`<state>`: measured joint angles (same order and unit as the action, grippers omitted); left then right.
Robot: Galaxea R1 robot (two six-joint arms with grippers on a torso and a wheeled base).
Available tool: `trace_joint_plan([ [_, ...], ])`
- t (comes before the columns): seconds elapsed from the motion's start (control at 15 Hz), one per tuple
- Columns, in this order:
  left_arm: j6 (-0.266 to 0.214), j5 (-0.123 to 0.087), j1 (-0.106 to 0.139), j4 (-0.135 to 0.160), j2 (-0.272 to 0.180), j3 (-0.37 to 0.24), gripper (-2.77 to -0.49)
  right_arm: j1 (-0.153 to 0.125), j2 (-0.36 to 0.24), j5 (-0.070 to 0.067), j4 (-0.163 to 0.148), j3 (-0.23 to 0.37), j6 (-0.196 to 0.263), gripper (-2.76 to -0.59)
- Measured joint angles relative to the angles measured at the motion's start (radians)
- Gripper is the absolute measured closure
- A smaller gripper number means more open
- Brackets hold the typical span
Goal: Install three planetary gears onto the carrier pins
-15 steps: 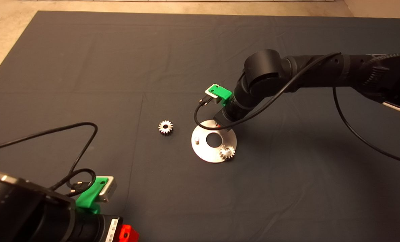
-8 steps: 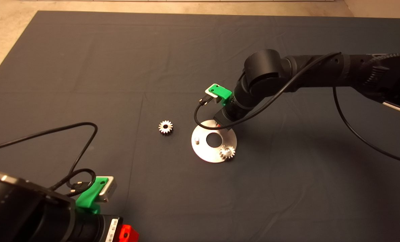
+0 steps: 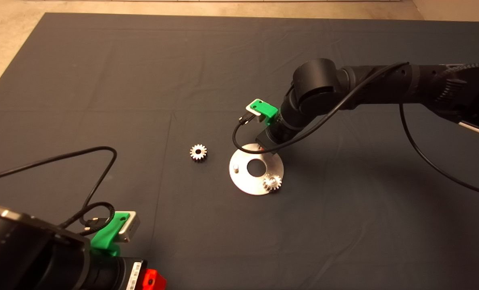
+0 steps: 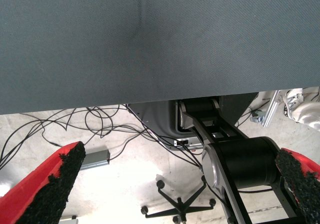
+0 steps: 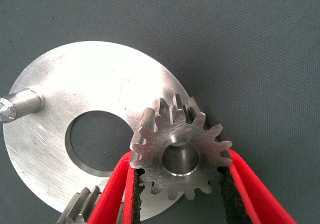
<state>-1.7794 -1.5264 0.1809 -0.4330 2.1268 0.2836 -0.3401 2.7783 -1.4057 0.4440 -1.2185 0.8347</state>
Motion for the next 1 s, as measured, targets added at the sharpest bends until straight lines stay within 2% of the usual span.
trace_joint_plan([
  [1.0, 0.000, 0.000, 0.000, 0.000, 0.000, 0.000, -2.77, 0.002, 0.000, 0.002, 0.021, 0.000, 0.000, -0.89],
])
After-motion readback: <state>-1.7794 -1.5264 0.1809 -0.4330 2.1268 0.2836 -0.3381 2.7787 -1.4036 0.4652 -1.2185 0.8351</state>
